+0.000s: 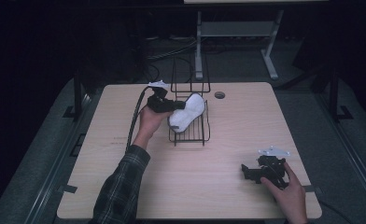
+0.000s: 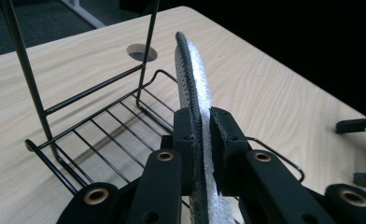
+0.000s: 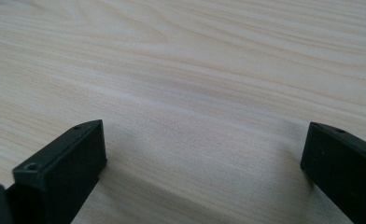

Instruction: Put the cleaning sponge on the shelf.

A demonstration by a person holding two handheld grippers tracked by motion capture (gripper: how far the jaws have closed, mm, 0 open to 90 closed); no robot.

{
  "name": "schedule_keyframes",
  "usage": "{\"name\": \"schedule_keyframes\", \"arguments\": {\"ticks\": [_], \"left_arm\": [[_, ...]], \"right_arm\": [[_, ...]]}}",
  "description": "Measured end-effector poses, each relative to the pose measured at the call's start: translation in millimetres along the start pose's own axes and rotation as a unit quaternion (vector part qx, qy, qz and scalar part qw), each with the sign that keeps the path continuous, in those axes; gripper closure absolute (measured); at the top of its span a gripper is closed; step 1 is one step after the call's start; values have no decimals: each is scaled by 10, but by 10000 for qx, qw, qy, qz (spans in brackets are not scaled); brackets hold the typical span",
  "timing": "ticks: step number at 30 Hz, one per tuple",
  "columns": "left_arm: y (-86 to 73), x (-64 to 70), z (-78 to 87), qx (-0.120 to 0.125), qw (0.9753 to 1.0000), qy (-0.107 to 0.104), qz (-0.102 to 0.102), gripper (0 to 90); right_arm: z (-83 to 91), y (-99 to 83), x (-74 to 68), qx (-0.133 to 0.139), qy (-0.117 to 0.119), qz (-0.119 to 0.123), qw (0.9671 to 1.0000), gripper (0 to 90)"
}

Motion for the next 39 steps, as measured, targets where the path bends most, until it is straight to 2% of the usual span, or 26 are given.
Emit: {"name": "schedule_keyframes", "arguments": {"ticks": [3,12,19,27,30,34,39], "left_arm": [[-19,-32,-16,-70,9999,107,-46,794],[-64,-120,-82,-86,9995,306,36,757],[-133,-217,-113,-249,9983,522,49,724],[-128,-196,-98,-228,9986,483,14,727],[-139,-161,-69,-191,9989,427,-21,781],[-195,-116,-33,-216,9991,362,-76,895],[-272,-28,0,-338,9986,340,-212,897]], "right_arm": [[0,0,0,-1,0,-1,10000,0],[1,0,-2,-4,2,-8,10000,0],[0,0,-2,-3,3,-8,10000,0],[0,0,-1,-2,2,-5,10000,0],[0,0,0,0,0,0,10000,0],[1,-1,0,-5,1,0,10000,0],[1,-1,-1,-6,2,-4,10000,0]]}}
Point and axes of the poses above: each handheld gripper's, and its own axes: z roughly backward along the jaws, y roughly out of its top, x roughly to its right, the point moved 8 cm from there along -z, roughly forward along the jaws, and after that the axes turned 2 degrees about z, right-handed, at the moved point
